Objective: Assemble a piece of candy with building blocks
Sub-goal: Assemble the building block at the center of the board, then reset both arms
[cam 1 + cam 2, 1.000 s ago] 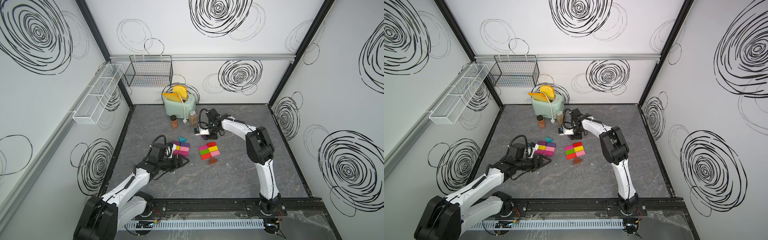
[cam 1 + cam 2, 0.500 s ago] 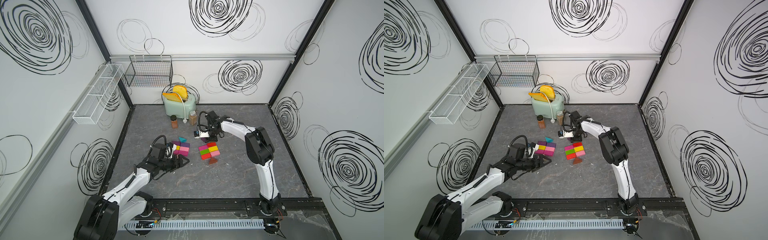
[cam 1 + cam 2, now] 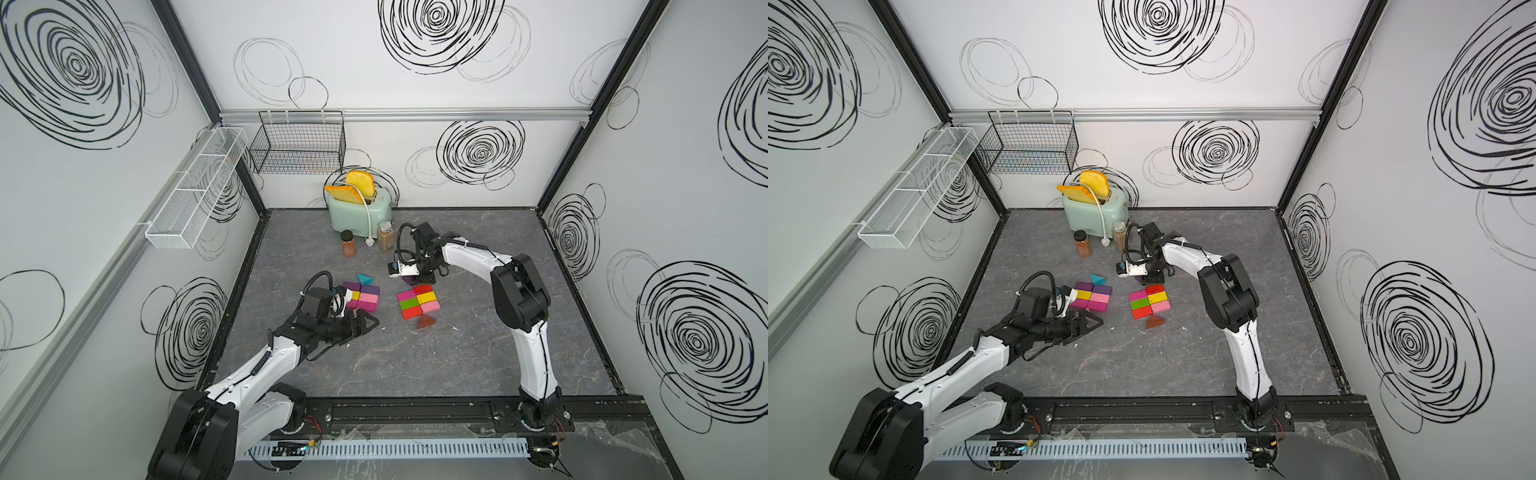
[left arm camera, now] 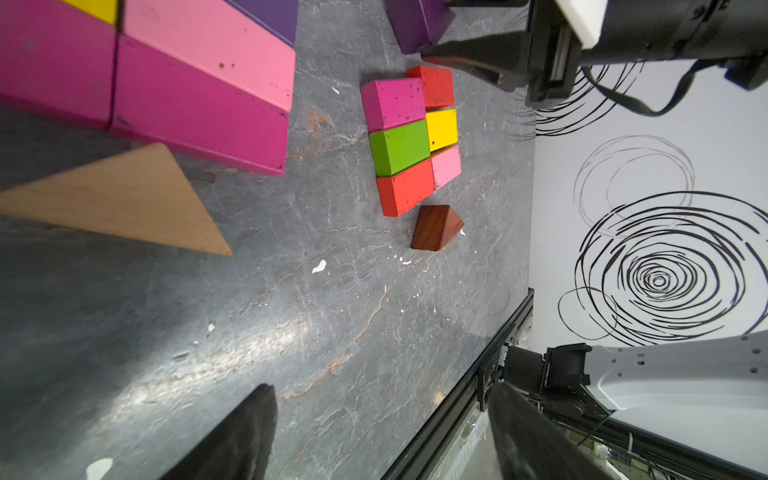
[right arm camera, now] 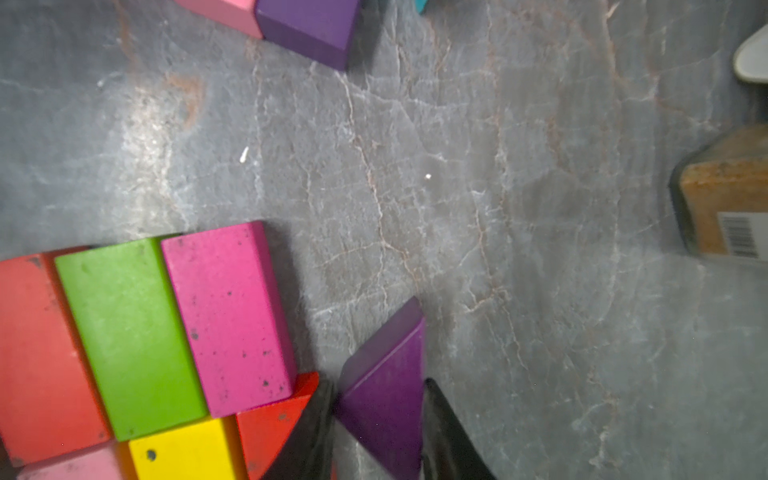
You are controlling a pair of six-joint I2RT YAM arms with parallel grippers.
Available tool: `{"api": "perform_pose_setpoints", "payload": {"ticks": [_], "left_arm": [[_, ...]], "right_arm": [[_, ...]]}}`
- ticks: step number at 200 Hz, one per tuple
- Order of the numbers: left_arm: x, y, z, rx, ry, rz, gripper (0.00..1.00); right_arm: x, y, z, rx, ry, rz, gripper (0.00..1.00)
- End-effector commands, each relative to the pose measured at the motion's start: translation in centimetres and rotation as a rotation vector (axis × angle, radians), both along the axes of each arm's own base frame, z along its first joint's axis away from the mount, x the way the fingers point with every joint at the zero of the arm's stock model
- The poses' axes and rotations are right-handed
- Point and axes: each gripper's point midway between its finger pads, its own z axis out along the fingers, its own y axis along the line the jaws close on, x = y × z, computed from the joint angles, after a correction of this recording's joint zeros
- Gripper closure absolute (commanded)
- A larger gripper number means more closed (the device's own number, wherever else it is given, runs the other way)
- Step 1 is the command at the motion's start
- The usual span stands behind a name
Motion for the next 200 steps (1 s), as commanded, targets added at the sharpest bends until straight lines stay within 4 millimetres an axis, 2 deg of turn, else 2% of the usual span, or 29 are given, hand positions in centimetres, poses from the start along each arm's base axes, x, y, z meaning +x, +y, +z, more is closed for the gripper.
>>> {"api": "perform_pose_setpoints", "payload": {"ticks": [1,35,49,64,80,85,99,120,138,149,174,192,200], "left_arm": [[0.6,0.0,0.7,-0.019,-0.039,0.002,0.10],[0.7,0.1,1.3,-0.013,-0.057,-0.004,0.00],[0.8,0.1,1.7,-0.018,-0.067,-0.002,0.02],[1.0,0.2,2.1,-0.016,-0.080,0.003,0.02],[1.9,0.7,3.7,0.012,-0.133,0.004,0.02],[2.5,1.3,4.4,0.046,-0.157,0.017,0.02],[4.8,4.4,6.7,0.206,-0.256,0.098,0.02],[8.5,10.5,10.0,0.495,-0.400,0.288,0.02],[11.1,16.1,12.5,0.597,-0.474,0.558,0.02],[12.0,19.3,13.2,0.640,-0.506,0.752,0.02],[12.9,21.5,12.8,0.718,-0.602,0.864,0.02],[12.8,23.1,11.9,0.745,-0.684,0.957,0.02],[12.7,24.1,11.3,0.710,-0.685,1.021,0.02]], "right_arm": [[0.6,0.5,3.3,0.069,-0.071,0.014,0.54],[0.9,0.8,5.0,0.109,-0.103,0.011,0.39],[1.1,1.2,6.8,0.177,-0.124,-0.001,0.35],[1.5,1.7,9.8,0.275,-0.184,-0.031,0.26],[2.6,1.5,13.5,0.362,-0.260,-0.122,0.14],[2.9,1.4,14.6,0.389,-0.279,-0.160,0.00],[4.3,0.1,18.5,0.496,-0.372,-0.328,0.01],[4.3,-4.7,22.7,0.674,-0.454,-0.571,0.01],[2.8,-10.0,23.7,0.847,-0.474,-0.716,0.01],[2.1,-13.5,23.3,0.892,-0.491,-0.826,0.01],[1.2,-22.7,21.2,0.931,-0.553,-1.132,0.01],[-0.4,-27.2,18.8,0.995,-0.600,-1.248,0.01],[-1.1,-28.4,17.7,1.024,-0.617,-1.271,0.01]]}}
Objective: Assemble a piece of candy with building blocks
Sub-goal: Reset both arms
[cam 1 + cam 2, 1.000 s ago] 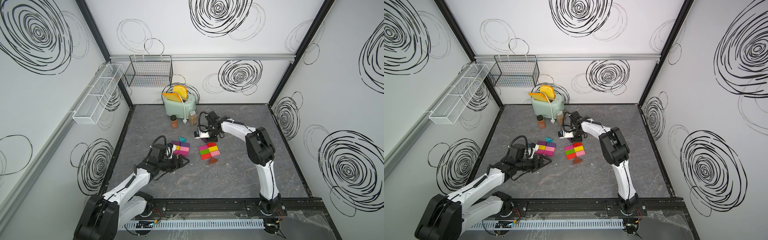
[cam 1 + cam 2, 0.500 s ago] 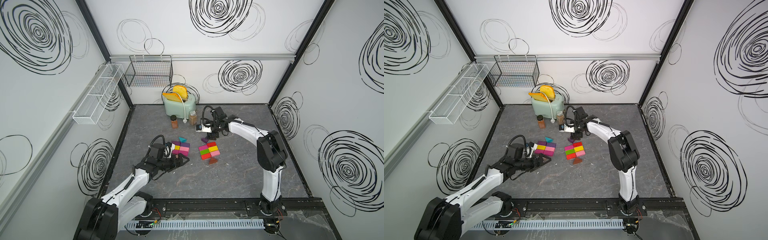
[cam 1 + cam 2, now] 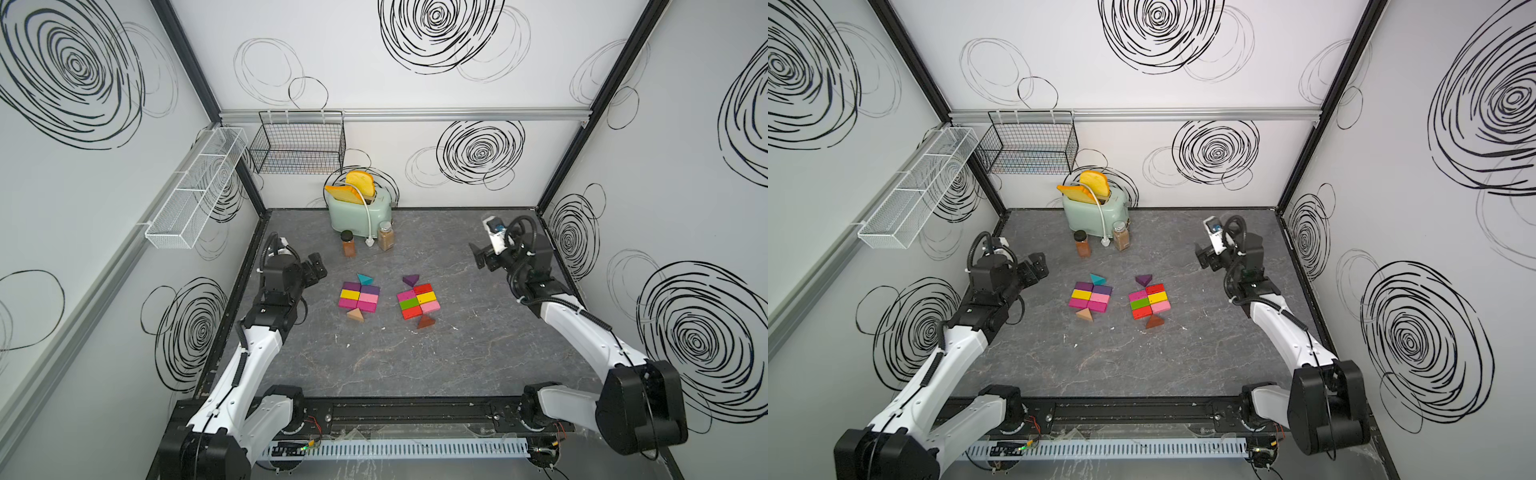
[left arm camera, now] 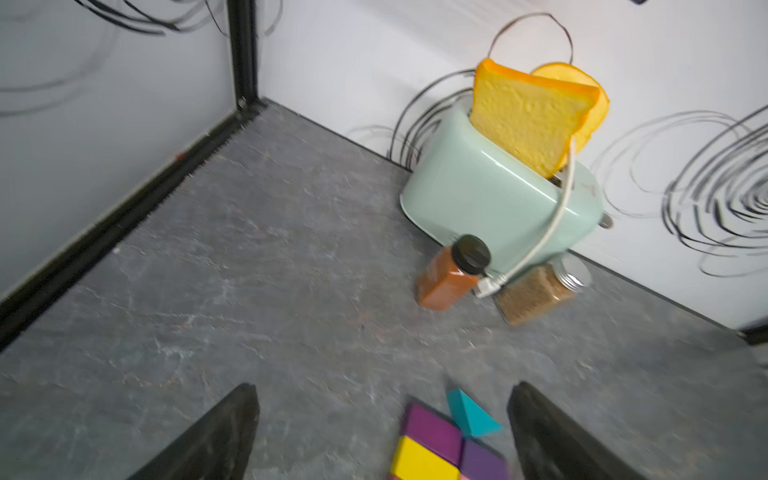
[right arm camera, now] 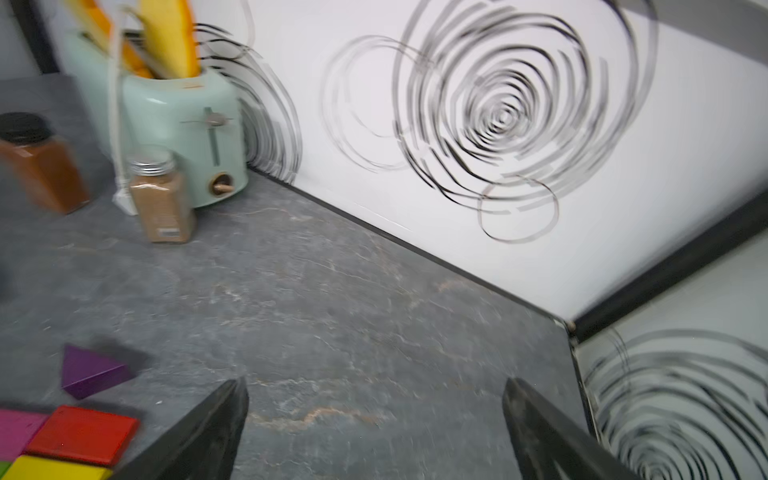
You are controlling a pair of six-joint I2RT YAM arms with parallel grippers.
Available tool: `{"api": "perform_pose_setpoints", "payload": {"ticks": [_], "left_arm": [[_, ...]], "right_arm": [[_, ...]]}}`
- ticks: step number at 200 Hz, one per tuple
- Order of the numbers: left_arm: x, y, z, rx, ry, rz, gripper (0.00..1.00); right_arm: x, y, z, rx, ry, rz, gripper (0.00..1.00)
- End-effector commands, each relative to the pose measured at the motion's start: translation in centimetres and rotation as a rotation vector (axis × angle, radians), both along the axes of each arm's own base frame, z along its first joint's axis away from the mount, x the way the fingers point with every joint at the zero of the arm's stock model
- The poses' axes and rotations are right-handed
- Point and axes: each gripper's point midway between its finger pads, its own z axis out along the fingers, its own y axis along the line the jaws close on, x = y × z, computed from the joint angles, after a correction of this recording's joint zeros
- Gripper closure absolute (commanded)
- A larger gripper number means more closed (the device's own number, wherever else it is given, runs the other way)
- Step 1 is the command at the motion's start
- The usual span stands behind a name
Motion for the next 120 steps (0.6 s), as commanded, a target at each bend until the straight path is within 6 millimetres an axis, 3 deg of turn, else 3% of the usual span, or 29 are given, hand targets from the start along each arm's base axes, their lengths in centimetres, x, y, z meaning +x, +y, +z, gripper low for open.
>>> {"api": "perform_pose_setpoints", "payload": {"ticks": [1,33,49,67,78,90,105,120], "left_arm": [[0.3,4.5,1.3,0.054,-0.195,0.213,0.02],[0.6,7.3,-3.3,0.228,-0.035,0.341,0.02],[0.1,7.8,-5.0,0.267,-0.021,0.369,0.02],[-0.2,7.7,-5.0,0.294,-0.082,0.380,0.02],[0.2,6.6,-3.7,0.329,-0.172,0.325,0.02],[0.6,6.0,-3.7,0.322,-0.174,0.291,0.02],[-0.3,5.4,-3.2,0.292,-0.289,0.265,0.02],[0.3,4.4,-3.3,0.320,-0.266,0.225,0.02]], "right_arm": [[-1.2,-3.7,-0.4,0.179,-0.111,-0.130,0.01],[-2.3,-4.2,-4.6,0.213,-0.137,-0.122,0.01],[-1.1,-4.5,-6.8,0.245,-0.047,-0.142,0.01],[-1.2,-4.7,-9.2,0.255,-0.048,-0.149,0.01],[-2.1,-4.4,-9.3,0.242,-0.106,-0.151,0.01],[-2.0,-4.3,-9.7,0.232,-0.080,-0.154,0.01],[-1.9,-4.3,-9.8,0.229,-0.080,-0.155,0.01],[-1.8,-4.6,-9.9,0.228,-0.076,-0.178,0.01]]}}
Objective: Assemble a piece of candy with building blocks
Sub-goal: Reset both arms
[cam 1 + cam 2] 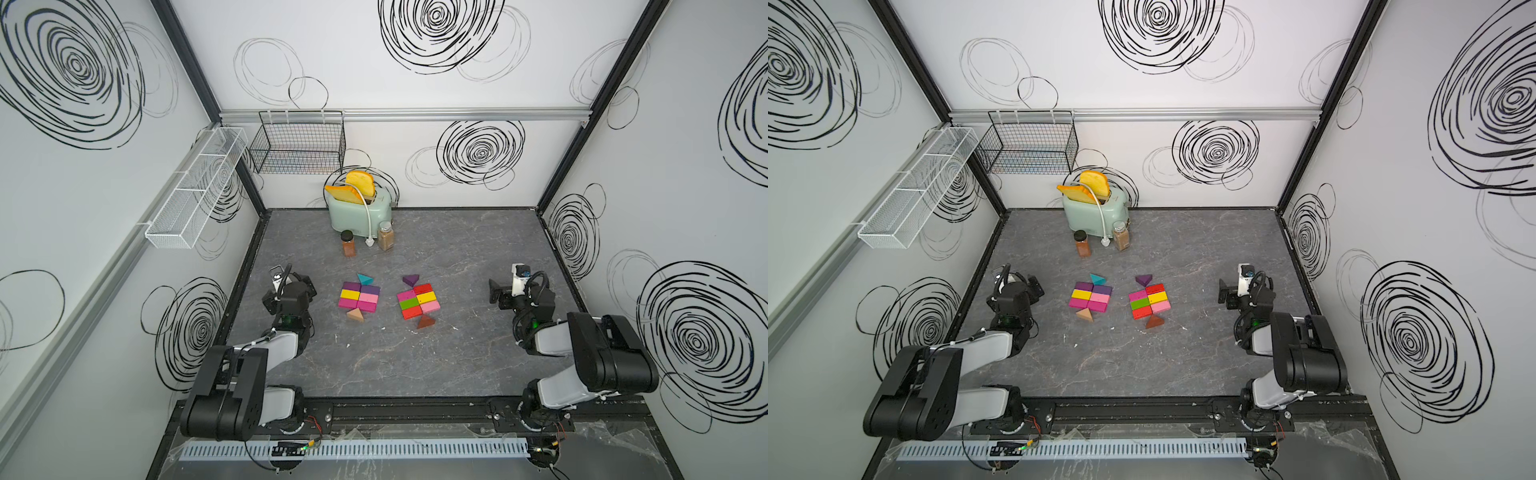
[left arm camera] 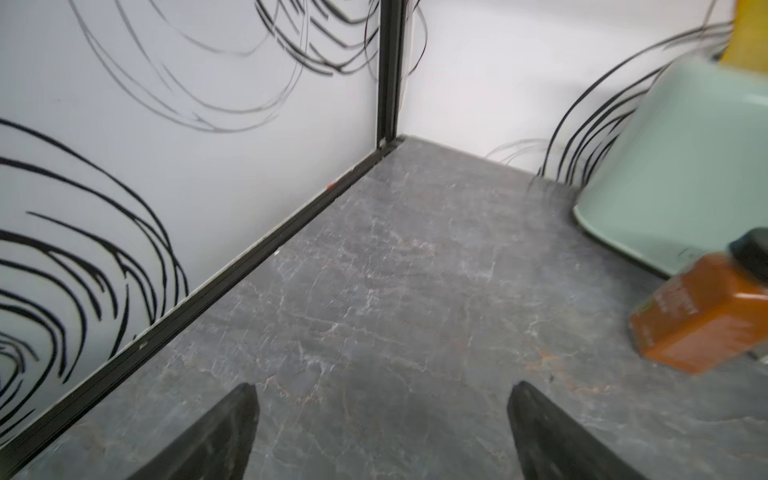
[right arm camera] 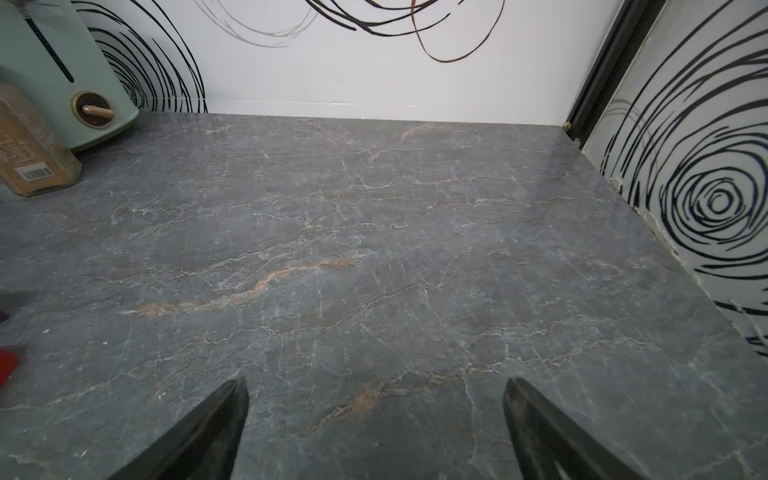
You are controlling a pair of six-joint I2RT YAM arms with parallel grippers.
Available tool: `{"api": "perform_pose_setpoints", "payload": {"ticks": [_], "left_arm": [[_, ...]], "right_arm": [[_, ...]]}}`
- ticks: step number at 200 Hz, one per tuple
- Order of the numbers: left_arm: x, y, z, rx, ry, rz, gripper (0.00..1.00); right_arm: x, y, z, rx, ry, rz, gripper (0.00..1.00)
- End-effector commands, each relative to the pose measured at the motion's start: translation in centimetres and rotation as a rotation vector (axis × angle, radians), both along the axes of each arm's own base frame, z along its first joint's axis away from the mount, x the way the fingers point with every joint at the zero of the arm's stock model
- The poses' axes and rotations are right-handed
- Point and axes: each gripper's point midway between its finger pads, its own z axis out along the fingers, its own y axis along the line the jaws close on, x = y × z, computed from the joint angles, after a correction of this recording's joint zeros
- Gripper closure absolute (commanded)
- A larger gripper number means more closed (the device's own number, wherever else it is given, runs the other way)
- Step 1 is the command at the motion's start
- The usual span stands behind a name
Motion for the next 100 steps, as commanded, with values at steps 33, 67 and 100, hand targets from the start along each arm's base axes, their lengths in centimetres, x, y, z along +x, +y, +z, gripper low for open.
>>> {"api": "perform_pose_setpoints", "payload": {"ticks": [33,67,100], "left_arm": [[2.2,-3.1,4.0,0.092,-0.158,-0.166,0.02],[2.7,-5.0,3.9,0.114,-0.158,-0.285,0.02],[2.4,-5.4,3.2,0.114,-0.167,-0.313,0.02]], "right_arm": [[0.9,-0.3,3.5,-0.002,-0.141,-0.033,0.01],[0.9,-0.2,3.6,-0.004,-0.143,-0.034,0.01],[0.9,-0.2,3.6,-0.006,-0.145,-0.034,0.01]]}}
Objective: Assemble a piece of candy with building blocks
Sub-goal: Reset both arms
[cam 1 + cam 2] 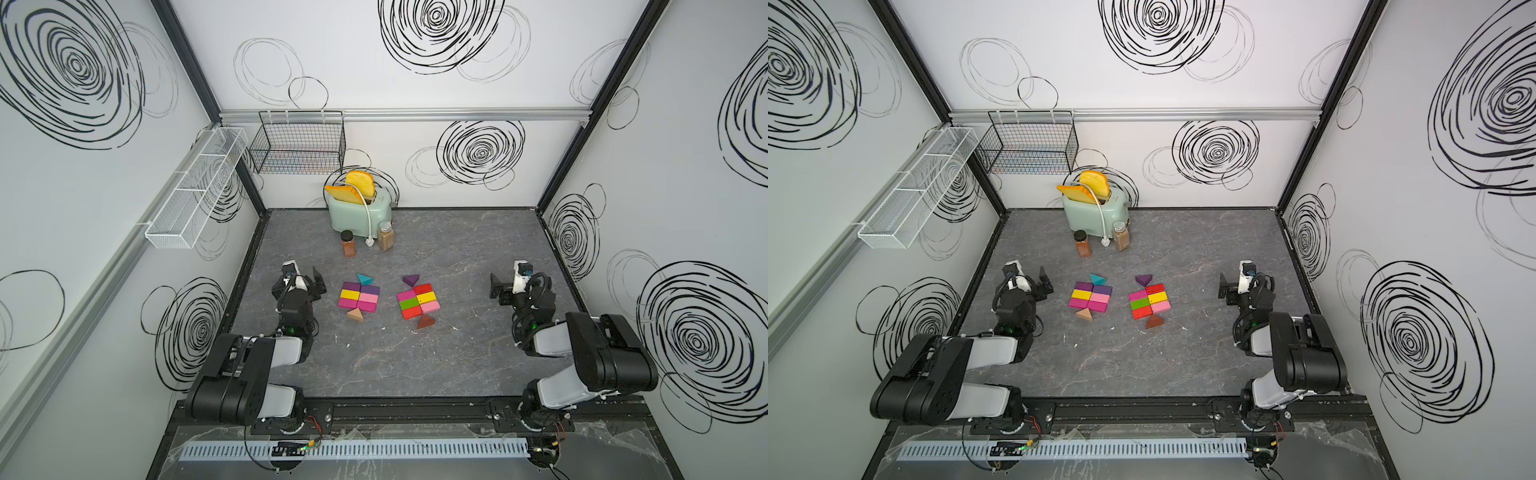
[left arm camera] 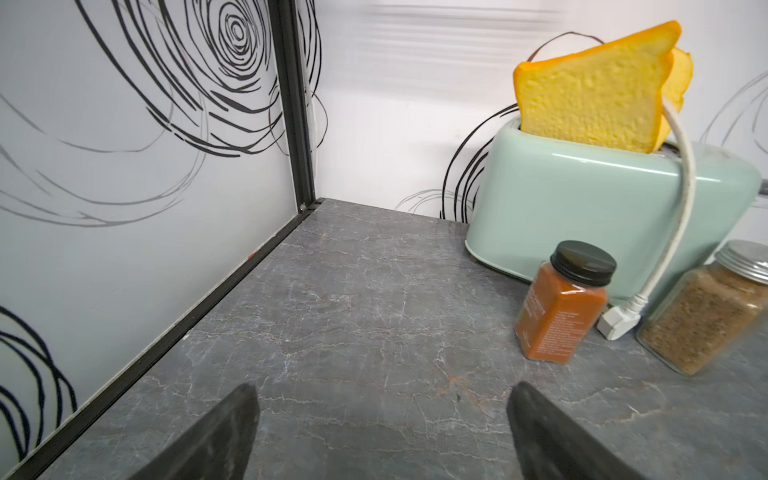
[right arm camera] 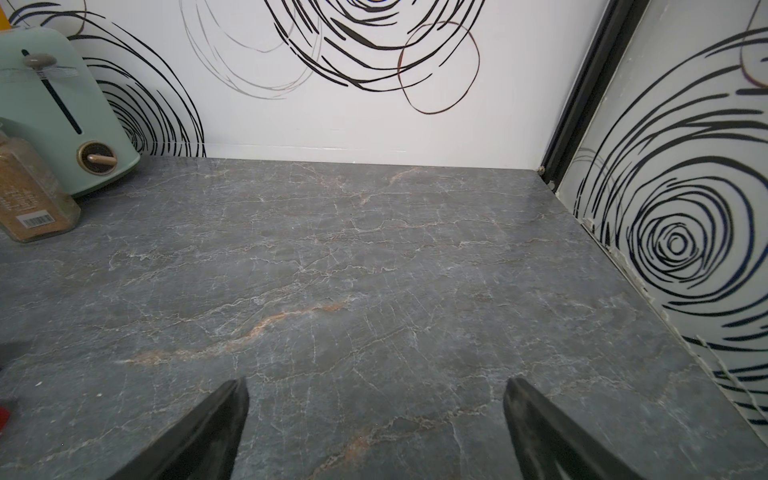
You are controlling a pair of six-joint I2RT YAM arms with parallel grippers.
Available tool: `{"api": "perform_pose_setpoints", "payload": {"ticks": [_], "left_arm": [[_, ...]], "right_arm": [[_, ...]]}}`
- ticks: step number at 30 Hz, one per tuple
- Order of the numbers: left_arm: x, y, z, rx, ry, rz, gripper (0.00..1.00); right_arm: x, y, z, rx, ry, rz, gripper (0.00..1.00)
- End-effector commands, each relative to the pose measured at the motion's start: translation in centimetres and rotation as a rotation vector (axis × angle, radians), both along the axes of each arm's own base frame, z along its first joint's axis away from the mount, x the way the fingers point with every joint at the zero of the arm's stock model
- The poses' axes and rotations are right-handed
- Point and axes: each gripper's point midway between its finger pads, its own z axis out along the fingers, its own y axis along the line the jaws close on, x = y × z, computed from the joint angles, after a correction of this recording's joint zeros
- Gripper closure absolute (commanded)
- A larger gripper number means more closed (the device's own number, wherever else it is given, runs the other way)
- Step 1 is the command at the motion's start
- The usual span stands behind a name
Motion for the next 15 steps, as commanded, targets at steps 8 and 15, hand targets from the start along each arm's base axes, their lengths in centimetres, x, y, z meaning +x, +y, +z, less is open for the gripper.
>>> {"api": "perform_pose_setpoints", "payload": {"ticks": [8,15], "left_arm": [[0.17,-0.88,1.92,0.025,-0.081,-0.058,0.02],[0.09,-1.09,1.98,0.036,-0.080,-0.057,0.02]], "right_arm": [[0.29,0.05,1.71,-0.001,-0.065,-0.010,0.01],[0.39,0.06,1.69,0.001,-0.063,-0.007,0.01]]}}
